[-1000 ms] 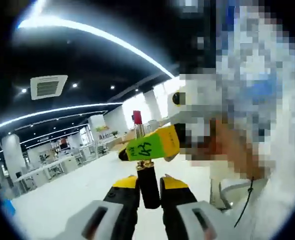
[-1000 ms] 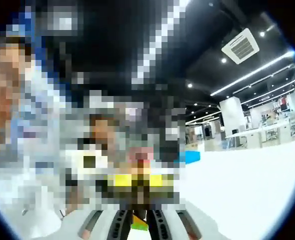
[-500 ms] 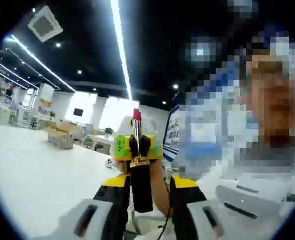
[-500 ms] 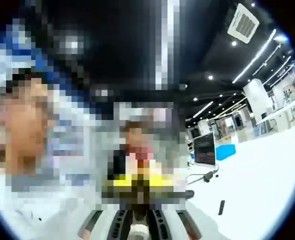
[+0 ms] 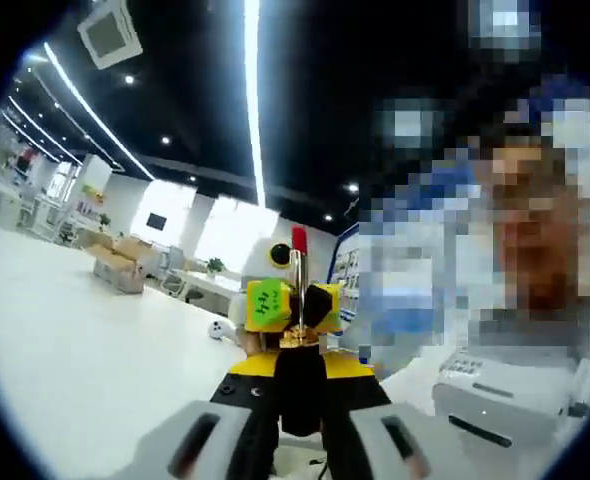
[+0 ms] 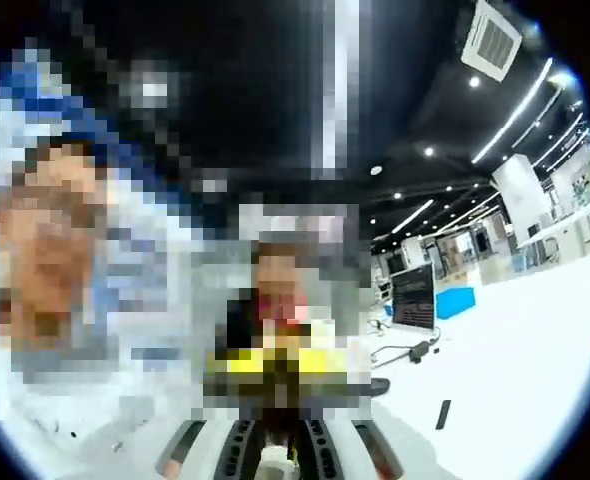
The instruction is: Unscrew the lipstick cap, remove the lipstick, and put the cap back on the lipstick
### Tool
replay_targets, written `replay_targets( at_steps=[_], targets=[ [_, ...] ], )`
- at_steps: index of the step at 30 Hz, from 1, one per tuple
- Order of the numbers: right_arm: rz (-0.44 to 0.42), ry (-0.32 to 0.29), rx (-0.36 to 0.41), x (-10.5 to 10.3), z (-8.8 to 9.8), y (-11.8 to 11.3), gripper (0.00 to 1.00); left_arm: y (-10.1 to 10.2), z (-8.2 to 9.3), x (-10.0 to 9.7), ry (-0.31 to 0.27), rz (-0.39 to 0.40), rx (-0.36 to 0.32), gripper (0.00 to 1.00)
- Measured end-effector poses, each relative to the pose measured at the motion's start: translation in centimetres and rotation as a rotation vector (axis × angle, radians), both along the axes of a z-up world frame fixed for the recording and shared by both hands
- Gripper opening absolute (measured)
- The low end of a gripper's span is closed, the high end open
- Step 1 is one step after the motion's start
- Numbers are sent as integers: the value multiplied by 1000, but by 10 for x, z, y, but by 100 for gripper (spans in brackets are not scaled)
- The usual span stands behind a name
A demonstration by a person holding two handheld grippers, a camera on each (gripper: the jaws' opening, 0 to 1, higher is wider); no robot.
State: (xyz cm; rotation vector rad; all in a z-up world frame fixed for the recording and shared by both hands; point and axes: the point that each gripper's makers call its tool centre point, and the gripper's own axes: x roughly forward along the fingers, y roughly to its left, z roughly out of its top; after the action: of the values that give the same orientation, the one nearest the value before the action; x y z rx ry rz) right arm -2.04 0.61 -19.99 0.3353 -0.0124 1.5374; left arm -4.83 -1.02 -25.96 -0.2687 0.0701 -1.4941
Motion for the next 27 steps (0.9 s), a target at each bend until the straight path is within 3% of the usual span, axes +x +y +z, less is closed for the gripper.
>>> replay_targets(
  at_steps=[3,6,10,14,17,18,20,23,27],
  targets=[
    [-118,-42,-43,22,-5,-7,6,6,-8,27,-179,225,132,15],
    [-203,-55,-32,39,-2,-15,6,10,-6,45,-280,392,186,15],
    [-245,-54,-27,54,1,-28,6,13,-4,56,-359,546,215,15],
    [-249,-49,-14,60,7,-37,6,12,-1,54,-367,583,198,15],
    [-244,-50,-7,60,9,-39,6,12,1,54,-380,574,189,15],
    [-238,-50,-8,58,9,-38,6,10,2,51,-373,535,181,16],
    [-221,-47,-2,56,10,-35,6,10,6,45,-315,463,134,17],
    [-195,-40,-5,52,9,-34,6,12,7,38,-231,356,96,27],
    [-105,-19,16,41,14,-34,6,12,5,15,-96,120,45,41]
  ],
)
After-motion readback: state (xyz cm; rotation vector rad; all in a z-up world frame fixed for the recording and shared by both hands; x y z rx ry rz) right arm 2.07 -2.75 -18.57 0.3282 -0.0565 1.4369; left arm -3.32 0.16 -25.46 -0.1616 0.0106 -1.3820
